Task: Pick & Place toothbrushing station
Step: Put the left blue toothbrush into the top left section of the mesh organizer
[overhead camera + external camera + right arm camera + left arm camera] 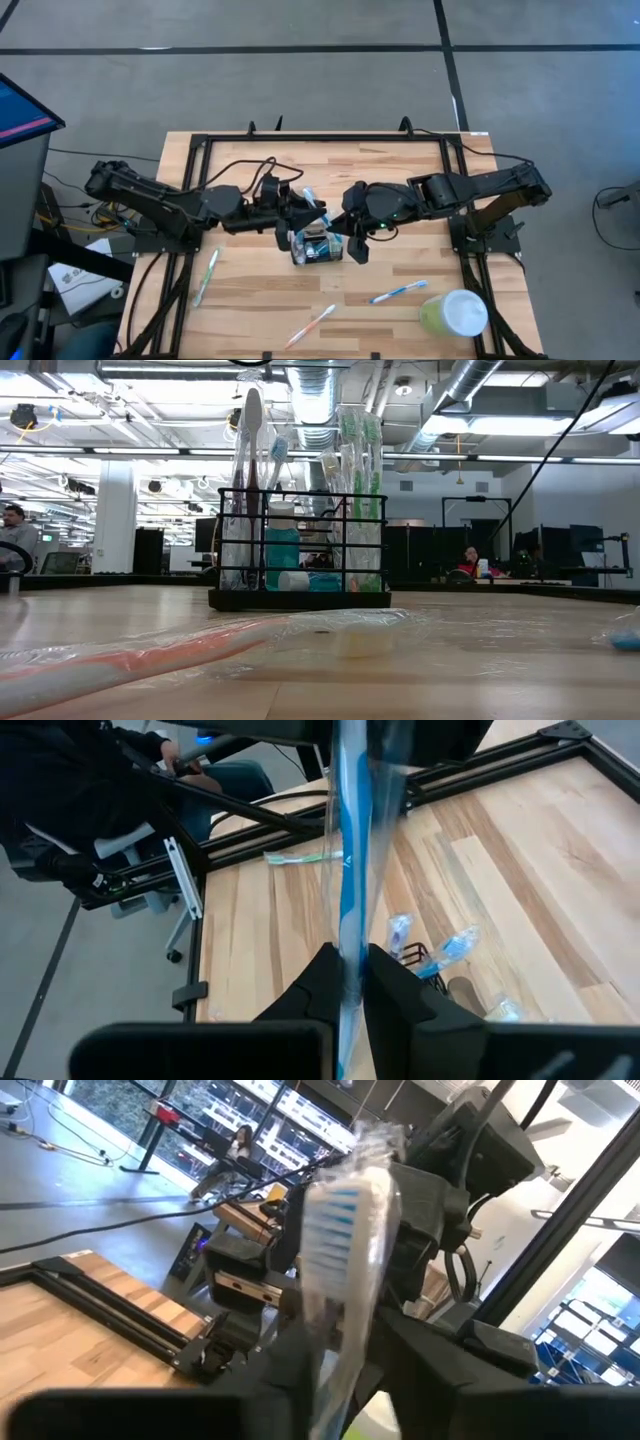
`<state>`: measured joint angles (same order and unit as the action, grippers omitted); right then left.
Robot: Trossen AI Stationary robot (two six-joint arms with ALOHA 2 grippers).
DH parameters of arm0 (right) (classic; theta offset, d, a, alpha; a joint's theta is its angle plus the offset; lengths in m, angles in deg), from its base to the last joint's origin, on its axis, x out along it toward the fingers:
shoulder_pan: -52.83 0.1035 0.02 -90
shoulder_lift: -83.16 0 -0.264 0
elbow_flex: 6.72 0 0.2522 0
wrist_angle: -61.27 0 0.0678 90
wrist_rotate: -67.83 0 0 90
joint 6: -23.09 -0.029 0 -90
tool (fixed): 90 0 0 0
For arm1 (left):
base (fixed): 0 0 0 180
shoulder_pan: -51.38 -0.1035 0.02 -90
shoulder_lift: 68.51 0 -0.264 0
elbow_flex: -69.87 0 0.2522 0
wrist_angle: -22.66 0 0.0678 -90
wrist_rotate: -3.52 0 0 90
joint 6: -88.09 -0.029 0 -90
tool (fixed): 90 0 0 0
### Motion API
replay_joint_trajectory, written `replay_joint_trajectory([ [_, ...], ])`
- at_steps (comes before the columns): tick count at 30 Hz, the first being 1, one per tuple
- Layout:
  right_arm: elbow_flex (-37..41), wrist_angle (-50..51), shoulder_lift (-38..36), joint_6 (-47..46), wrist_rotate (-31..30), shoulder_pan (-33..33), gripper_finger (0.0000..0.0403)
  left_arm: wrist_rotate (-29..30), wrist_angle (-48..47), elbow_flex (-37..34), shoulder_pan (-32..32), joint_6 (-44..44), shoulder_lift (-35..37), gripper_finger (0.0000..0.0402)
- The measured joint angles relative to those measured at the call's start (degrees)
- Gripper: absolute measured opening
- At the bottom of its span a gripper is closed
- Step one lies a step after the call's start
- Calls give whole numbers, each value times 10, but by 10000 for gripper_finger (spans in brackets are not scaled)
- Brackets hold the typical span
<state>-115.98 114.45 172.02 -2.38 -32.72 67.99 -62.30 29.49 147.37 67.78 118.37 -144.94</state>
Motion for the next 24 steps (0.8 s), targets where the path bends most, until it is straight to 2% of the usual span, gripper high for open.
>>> replay_joint_trajectory([
  [3, 0, 0, 0, 5, 1, -2, 24, 4, -2, 0, 0, 0, 0, 29],
  [4, 0, 0, 0, 6, 2, -2, 28, 5, -3, 0, 0, -2, 0, 17],
  [8, 0, -2, 0, 14, 18, -2, 66, 3, -12, 0, 0, -2, 8, 9],
  [12, -12, 7, 0, 16, 32, -2, 138, 20, -80, 0, 12, 0, 50, 7],
  [17, -52, 19, 0, 24, 33, 2, 258, 135, -233, 0, 40, -9, 115, 7],
  [20, -76, 19, 0, 34, 34, 2, 312, 208, -310, 1, 53, -18, 144, 7],
  [24, -97, 18, 0, 32, 34, 2, 361, 234, -412, 0, 49, -34, 142, 7],
])
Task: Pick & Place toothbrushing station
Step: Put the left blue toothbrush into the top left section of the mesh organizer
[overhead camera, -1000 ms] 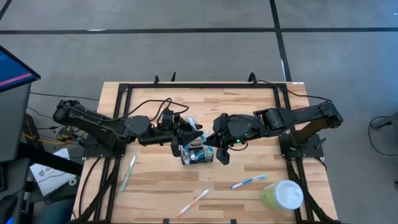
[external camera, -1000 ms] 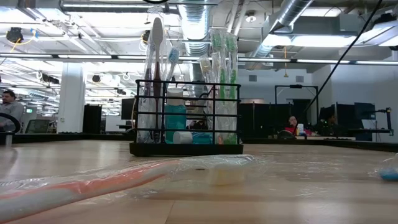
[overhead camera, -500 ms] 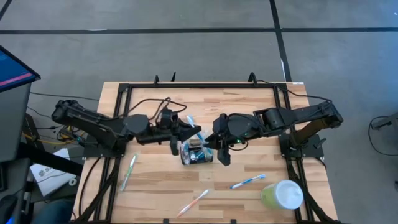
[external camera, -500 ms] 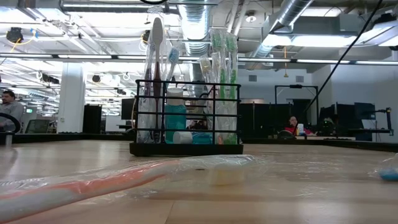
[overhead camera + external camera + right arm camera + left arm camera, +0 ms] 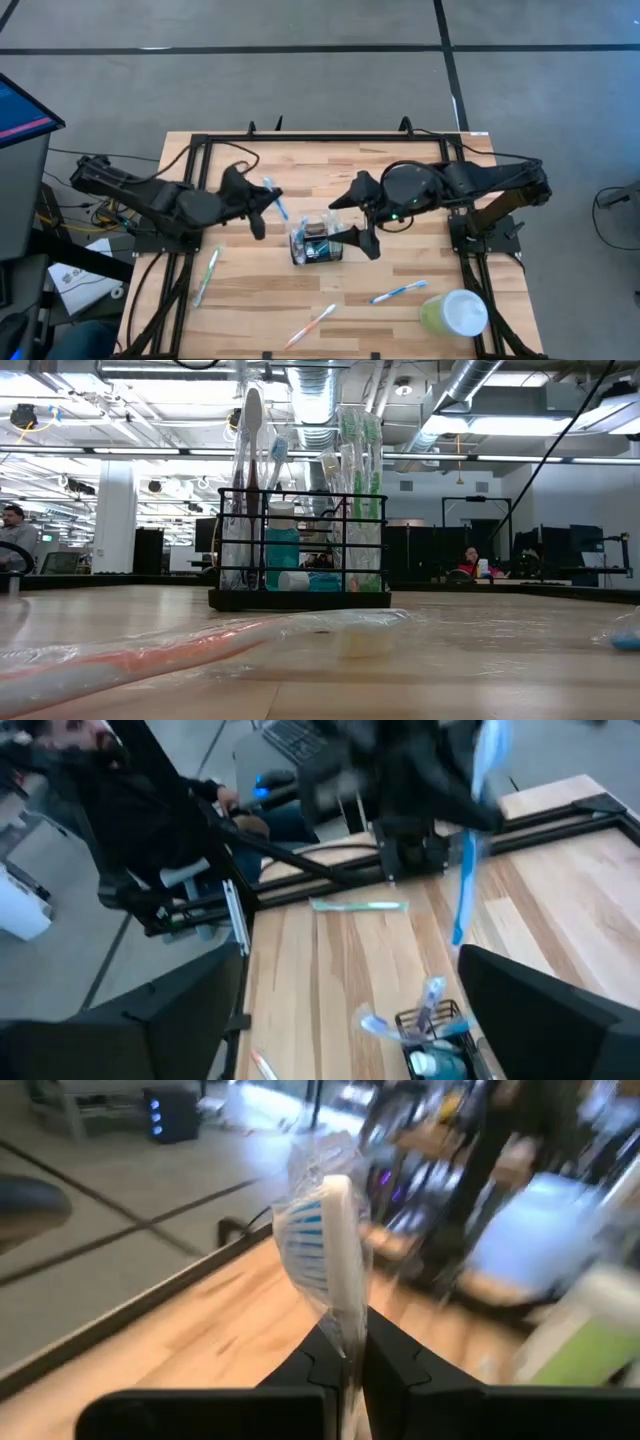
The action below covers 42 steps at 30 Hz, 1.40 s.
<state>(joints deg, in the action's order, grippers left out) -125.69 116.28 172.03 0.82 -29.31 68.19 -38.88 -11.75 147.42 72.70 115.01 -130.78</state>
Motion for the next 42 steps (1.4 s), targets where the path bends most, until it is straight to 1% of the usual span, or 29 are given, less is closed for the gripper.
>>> replay_joint_trajectory([
  [2, -6, -2, 0, -9, -2, -1, 377, 1, -26, 0, 0, -18, -15, 7],
  [5, -9, -6, 0, -34, -2, -8, 393, -12, -31, -20, 3, -53, -27, 7],
  [9, -9, -5, 0, -119, -3, -19, 397, -17, -19, -79, 3, -31, -17, 7],
  [11, -9, -8, 0, -120, -4, -21, 394, -15, 24, -121, 9, -28, 0, 7],
  [15, -9, -29, 0, -94, -5, -17, 389, -28, 168, -208, 26, -70, 39, 7],
  [17, -9, -48, 0, -90, -4, -14, 389, -36, 224, -242, 26, -79, 52, 7],
  [20, -9, -77, 3, -84, -4, -13, 390, -42, 252, -272, 26, -90, 68, 7],
  [22, -9, -84, 5, -78, -5, -12, 391, -51, 264, -283, 26, -104, 70, 7],
  [26, -9, -89, 4, -77, -4, -12, 390, -107, 287, -290, 13, -121, 57, 7],
  [28, -9, -88, 5, -77, -8, -12, 390, -115, 283, -291, 11, -136, 43, 7],
  [32, -9, -88, 5, -77, -35, -13, 389, -125, 315, -291, 5, -164, 17, 7],
  [38, -9, -88, 5, -78, -35, -13, 389, -163, 355, -291, -17, -168, -26, 7],
  [42, -9, -87, 5, -77, -35, -12, 389, -164, 367, -291, -25, -176, -51, 7],
])
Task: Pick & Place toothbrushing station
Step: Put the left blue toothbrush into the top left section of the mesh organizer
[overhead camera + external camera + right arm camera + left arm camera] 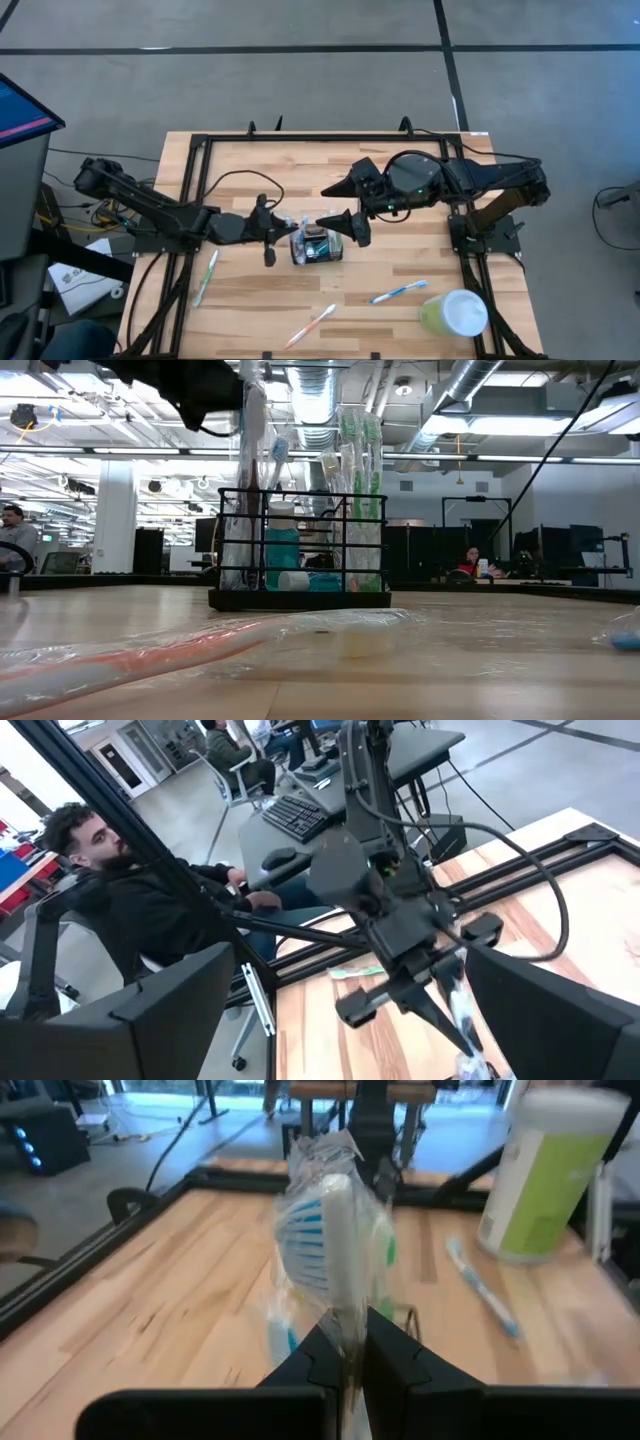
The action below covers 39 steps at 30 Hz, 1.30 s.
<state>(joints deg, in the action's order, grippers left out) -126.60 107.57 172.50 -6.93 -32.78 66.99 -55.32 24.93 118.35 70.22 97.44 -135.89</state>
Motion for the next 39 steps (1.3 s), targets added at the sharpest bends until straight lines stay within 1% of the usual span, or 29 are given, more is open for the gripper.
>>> replay_joint_trajectory([
  [6, 0, 1, 0, 0, 0, 0, 388, 3, 17, 1, -9, -1, -43, 7],
  [13, 0, 3, 0, 0, 0, 2, 388, 10, 36, 0, -9, 5, -71, 7],
  [16, 0, 3, 0, 0, 0, 2, 388, 15, 57, -21, -8, 33, -71, 7],
  [20, 0, 4, 0, 0, 0, 2, 388, 12, 39, -60, -4, 93, -68, 7],
  [22, 0, 5, 0, 1, 0, 2, 388, 14, 54, -63, 1, 95, -58, 7],
  [25, 0, 4, 0, 5, 0, 1, 388, 7, 49, -75, 4, 92, -53, 7],
  [35, 0, 4, 0, 15, 0, -6, 388, 21, 54, -79, 4, 86, -52, 41],
  [37, 0, 4, 0, 16, 0, -6, 388, 13, 54, -79, 4, 86, -52, 57],
  [39, 0, 4, 0, 17, 0, -6, 388, 3, 54, -79, 2, 92, -52, 85],
])
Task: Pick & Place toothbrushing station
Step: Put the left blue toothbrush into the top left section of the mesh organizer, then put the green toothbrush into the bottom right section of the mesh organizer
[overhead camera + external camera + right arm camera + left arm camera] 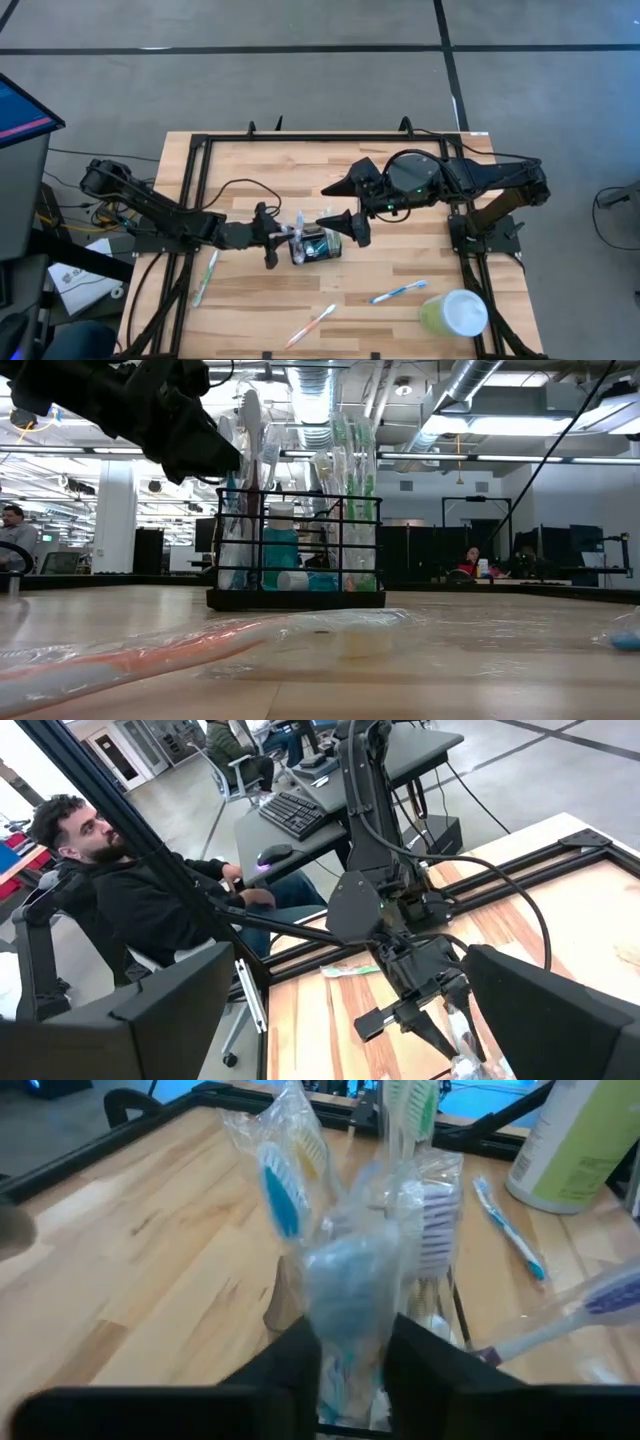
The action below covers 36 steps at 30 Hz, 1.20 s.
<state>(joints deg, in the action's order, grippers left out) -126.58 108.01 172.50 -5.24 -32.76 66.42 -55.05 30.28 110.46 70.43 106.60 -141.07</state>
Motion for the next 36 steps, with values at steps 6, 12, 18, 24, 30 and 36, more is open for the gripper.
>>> replay_joint_trajectory([
  [6, 0, 0, 0, 0, 0, -3, 388, -1, -6, 0, 0, 31, 15, 216],
  [12, 0, -2, 0, -7, 2, -3, 388, 14, -121, 0, 0, 75, 97, 313],
  [18, 0, -2, 0, -17, 41, -10, 388, -29, -261, 0, 1, 187, 221, 320],
  [24, 0, 2, 0, -17, 111, -19, 388, -107, -459, 49, 11, 302, 268, 271],
  [30, 0, 58, 0, -17, 147, -21, 388, -208, -672, 149, 29, 405, 218, 227],
  [36, 0, 123, 0, 1, 153, -8, 388, -380, -808, 197, 29, 537, 145, 219],
])
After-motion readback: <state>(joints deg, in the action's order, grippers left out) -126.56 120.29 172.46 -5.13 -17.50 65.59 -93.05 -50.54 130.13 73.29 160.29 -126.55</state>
